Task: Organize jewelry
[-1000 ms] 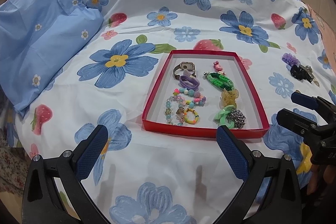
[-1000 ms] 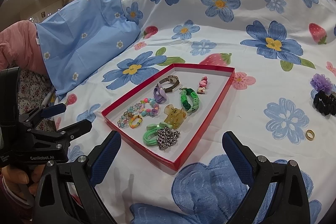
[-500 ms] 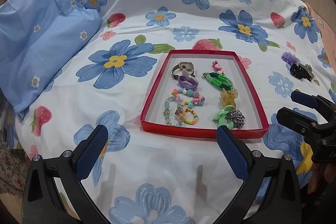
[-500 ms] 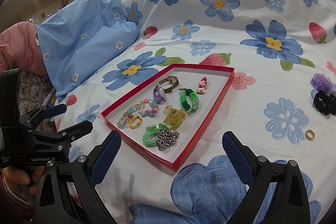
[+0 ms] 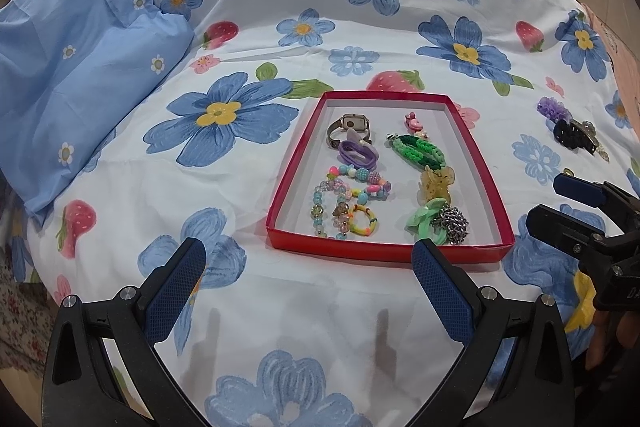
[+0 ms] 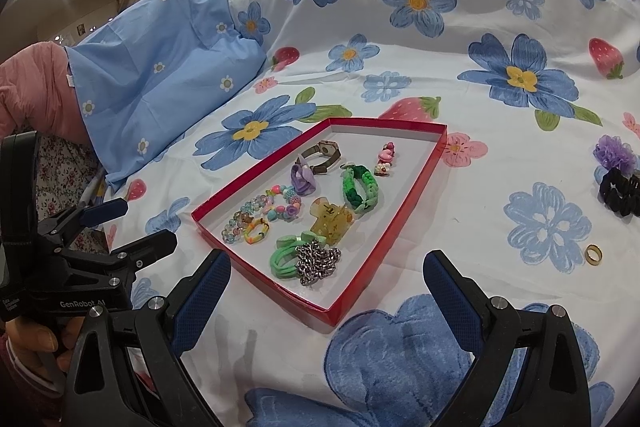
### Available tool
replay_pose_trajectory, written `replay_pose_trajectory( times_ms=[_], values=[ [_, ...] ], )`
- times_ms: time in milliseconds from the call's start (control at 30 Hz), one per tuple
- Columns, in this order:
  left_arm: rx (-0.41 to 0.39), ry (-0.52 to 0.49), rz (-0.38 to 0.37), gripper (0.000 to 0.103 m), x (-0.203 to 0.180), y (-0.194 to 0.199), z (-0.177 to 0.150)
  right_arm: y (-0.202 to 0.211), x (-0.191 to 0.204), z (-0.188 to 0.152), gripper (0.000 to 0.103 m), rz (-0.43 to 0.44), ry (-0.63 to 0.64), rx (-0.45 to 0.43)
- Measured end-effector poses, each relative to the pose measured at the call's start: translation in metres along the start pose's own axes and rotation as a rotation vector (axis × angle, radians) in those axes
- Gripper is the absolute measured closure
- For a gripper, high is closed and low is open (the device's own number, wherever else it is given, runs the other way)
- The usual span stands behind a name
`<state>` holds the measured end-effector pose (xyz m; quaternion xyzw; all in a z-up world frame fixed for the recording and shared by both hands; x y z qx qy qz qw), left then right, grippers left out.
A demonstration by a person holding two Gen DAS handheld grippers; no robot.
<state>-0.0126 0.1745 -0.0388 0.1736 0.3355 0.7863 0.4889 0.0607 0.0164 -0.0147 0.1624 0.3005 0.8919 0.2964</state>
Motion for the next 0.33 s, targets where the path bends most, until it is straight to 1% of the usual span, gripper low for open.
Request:
replay_pose_trajectory(
  times_ms=[333],
  values=[
    [0.008, -0.006, -0.003, 0.0, -0.0025, -0.003, -0.0005, -0.0044, 0.001, -0.0011, 0.005, 0.004, -0.009, 0.005]
  ],
)
Point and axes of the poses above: each gripper's, at about its wrist camera, not at the fingertips, and y roughly against the way its jaws point, x to its left, z to its top, the point moved 7 cm from there along -y, roughly the way its jaws point, and after that the axes turned 10 degrees about y, right-handed, at the moved point
